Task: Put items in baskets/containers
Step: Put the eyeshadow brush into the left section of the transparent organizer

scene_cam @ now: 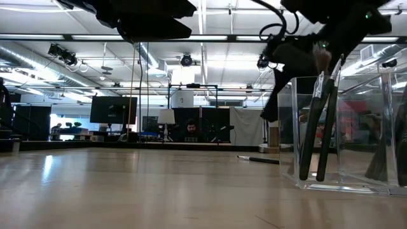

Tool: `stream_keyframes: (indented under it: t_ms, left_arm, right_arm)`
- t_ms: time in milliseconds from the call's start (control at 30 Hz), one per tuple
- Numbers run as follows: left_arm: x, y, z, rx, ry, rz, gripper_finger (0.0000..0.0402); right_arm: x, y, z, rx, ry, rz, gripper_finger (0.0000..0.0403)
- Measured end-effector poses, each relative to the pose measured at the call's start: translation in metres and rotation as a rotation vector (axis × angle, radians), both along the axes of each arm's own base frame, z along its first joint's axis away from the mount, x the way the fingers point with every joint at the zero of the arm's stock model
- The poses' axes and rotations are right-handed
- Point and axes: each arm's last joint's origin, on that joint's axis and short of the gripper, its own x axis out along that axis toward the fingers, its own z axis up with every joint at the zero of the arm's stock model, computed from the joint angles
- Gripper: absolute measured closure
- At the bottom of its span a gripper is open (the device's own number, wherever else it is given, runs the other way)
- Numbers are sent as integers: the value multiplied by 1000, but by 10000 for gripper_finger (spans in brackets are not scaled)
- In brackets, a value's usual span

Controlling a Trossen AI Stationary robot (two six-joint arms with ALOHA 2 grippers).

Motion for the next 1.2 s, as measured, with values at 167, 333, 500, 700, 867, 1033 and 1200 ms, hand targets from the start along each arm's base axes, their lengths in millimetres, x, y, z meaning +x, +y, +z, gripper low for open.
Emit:
stream_keyframes:
  t_ms: [167,333,500,700,867,1033,1200]
  left_arm:
    - [0,0,-1,4,5,0,110]
    - [0,1,-1,3,5,4,110]
    - [1,2,-1,4,5,7,110]
    - [1,2,-1,2,10,8,110]
    - [1,2,-1,2,10,8,110]
    - [1,2,-2,5,13,8,110]
    - [0,1,-2,14,19,1,110]
  right_arm:
    - [2,-1,-18,-55,-139,65,179]
    - [6,-2,-39,-92,-108,47,194]
    - [13,-5,-61,-110,-76,52,216]
    - [16,-12,-78,-108,-27,36,249]
    - [17,-14,-82,-98,1,68,314]
    - [13,-15,-86,-106,67,83,389]
    - [12,-15,-86,-120,93,113,387]
